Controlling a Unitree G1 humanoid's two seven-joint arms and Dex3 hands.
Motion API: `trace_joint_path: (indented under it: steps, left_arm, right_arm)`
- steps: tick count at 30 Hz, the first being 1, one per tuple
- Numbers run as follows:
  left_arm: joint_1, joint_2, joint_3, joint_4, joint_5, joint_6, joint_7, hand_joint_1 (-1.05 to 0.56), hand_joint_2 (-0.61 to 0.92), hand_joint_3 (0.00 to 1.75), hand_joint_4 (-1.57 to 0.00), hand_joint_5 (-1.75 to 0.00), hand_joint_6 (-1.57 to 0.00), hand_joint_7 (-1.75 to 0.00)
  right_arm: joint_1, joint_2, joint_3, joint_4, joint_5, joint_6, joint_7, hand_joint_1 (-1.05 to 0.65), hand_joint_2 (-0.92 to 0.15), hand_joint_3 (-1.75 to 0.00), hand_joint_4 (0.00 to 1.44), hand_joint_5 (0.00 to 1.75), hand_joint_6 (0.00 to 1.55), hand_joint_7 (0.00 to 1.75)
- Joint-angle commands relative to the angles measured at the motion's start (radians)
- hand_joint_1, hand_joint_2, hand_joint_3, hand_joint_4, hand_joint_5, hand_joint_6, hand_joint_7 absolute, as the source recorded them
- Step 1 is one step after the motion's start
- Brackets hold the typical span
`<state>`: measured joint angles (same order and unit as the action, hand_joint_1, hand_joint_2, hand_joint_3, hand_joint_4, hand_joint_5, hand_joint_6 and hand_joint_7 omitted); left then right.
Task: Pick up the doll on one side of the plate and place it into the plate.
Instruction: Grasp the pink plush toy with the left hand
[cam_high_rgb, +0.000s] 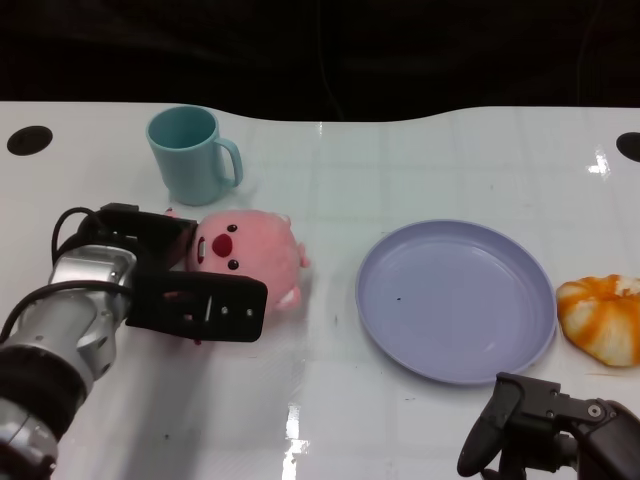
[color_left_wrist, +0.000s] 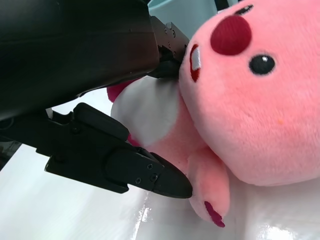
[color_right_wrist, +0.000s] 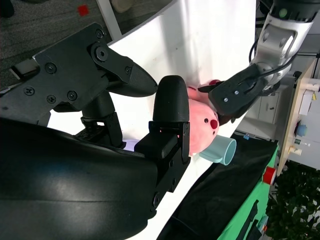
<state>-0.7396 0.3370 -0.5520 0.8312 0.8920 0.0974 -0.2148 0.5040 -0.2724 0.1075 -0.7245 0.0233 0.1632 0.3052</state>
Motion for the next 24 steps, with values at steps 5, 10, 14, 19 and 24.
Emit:
trace_joint_path:
  steps: [5, 10, 14, 19, 24]
  left_arm:
    - [-0.035, -0.072, -0.051, 0.242, -0.024, -0.063, 0.074, -0.67, 0.92, 0.04, -0.20, -0.17, -0.31, -0.02]
    - [-0.036, -0.101, -0.078, 0.327, -0.034, -0.082, 0.145, -0.58, 0.92, 0.07, -0.37, -0.14, -0.50, -0.04]
    - [-0.020, -0.108, -0.048, 0.380, -0.094, -0.160, 0.209, -0.42, 0.92, 0.02, -0.83, -0.19, -0.98, -0.06]
    - [-0.017, -0.101, -0.056, 0.400, -0.113, -0.218, 0.243, -0.31, 0.91, 0.04, -0.64, -1.30, -0.97, -0.41]
    - [-0.002, -0.085, -0.044, 0.387, -0.133, -0.263, 0.302, -0.25, 0.92, 0.25, -0.66, -1.64, -0.88, -0.61]
  right_arm:
    - [0.016, -0.006, -0.004, -0.031, 0.007, 0.010, -0.003, -0.22, -0.52, -1.12, 0.66, 1.72, 0.60, 1.40]
    - [0.016, -0.009, -0.004, -0.036, 0.005, 0.018, -0.003, -0.23, -0.52, -1.11, 0.66, 1.72, 0.60, 1.41]
    - [0.016, -0.008, -0.004, -0.034, 0.007, 0.017, -0.002, -0.23, -0.52, -1.11, 0.66, 1.72, 0.60, 1.41]
    - [0.013, -0.007, -0.005, -0.031, 0.007, 0.018, -0.003, -0.23, -0.52, -1.10, 0.67, 1.72, 0.60, 1.41]
    - [0.005, -0.005, -0.003, -0.025, 0.007, 0.024, -0.004, -0.22, -0.52, -1.10, 0.66, 1.72, 0.60, 1.42]
